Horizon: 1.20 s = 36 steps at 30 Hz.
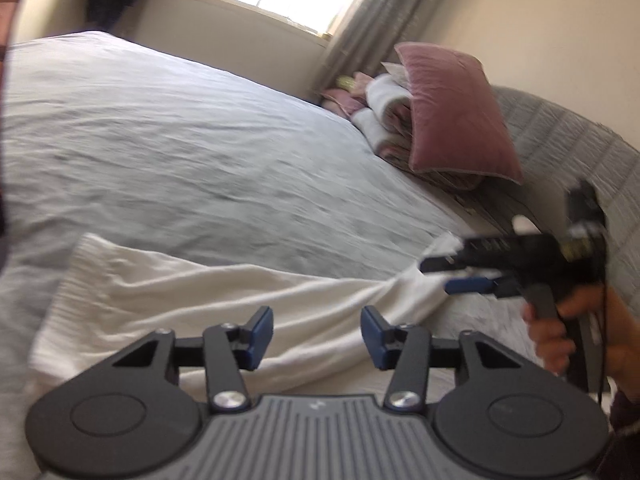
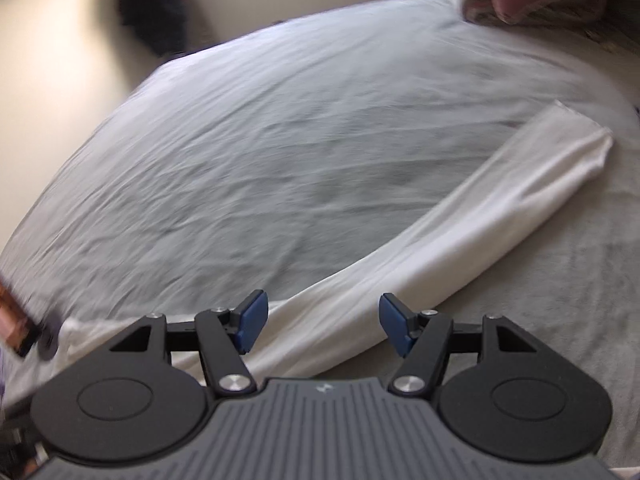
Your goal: Fold clothes
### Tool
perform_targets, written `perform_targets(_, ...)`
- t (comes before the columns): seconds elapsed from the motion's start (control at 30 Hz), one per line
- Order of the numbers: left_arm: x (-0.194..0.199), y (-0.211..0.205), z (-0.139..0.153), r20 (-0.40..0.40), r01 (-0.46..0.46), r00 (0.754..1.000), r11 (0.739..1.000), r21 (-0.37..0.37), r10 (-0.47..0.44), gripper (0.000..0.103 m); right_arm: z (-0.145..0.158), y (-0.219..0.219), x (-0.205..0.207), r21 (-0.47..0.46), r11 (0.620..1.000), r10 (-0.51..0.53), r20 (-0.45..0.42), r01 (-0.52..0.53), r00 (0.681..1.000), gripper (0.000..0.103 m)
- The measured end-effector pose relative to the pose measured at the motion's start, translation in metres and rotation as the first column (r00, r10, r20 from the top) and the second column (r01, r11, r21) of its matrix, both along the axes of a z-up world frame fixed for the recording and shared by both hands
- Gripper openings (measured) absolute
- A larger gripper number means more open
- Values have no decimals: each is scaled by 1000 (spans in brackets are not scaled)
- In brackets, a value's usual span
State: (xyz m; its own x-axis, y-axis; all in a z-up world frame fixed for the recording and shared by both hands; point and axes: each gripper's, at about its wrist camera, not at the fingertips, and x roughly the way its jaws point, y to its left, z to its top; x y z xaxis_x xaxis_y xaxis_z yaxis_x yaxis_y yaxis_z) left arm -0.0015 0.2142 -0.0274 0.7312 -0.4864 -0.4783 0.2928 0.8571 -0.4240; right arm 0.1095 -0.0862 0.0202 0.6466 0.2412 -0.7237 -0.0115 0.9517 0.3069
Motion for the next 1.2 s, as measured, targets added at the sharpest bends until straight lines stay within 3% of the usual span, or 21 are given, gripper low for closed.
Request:
perform_targets(0.17,6,-19,-6,-18,50,999,998,36,-50,44,-4,-8,30,-17,992,-127,-62,127,990,62)
perform_targets(0.23,10,-23,-10,-40,58,998,997,47,-56,43,-5,-7,41,-53,985,-169,-74,166,983,62)
perform_targets(0.37,16,-28,-17,-64,70,996,995,76,-65,40,-14,-4,60,-163,962,-237,-107,218,966,52)
perform_targets(0.47,15,-28,-19,-67,77,995,993,85,-72,40,-26,-3,68,-236,939,-283,-115,250,952,30)
perform_targets(0.5,15,-27,-19,-68,79,995,993,85,-73,40,-26,-3,67,-247,934,-291,-104,258,951,25)
perform_targets(0.57,14,-26,-18,-70,79,995,993,83,-74,40,-25,-5,65,-261,925,-306,-85,275,948,5)
perform_targets(0.6,14,-25,-18,-71,79,995,994,82,-73,40,-24,-9,62,-246,926,-313,-84,285,946,1)
perform_targets(0.8,11,-25,-15,-70,72,995,993,92,-66,40,-5,-23,34,-211,928,-320,-30,307,947,1)
perform_targets(1.0,10,-22,-10,-107,80,992,994,76,-72,40,32,-35,-24,-167,930,-329,14,326,944,1)
perform_targets(1.2,6,-6,-7,-252,8,967,999,-49,-20,40,28,-52,-84,-137,932,-345,-45,336,938,1)
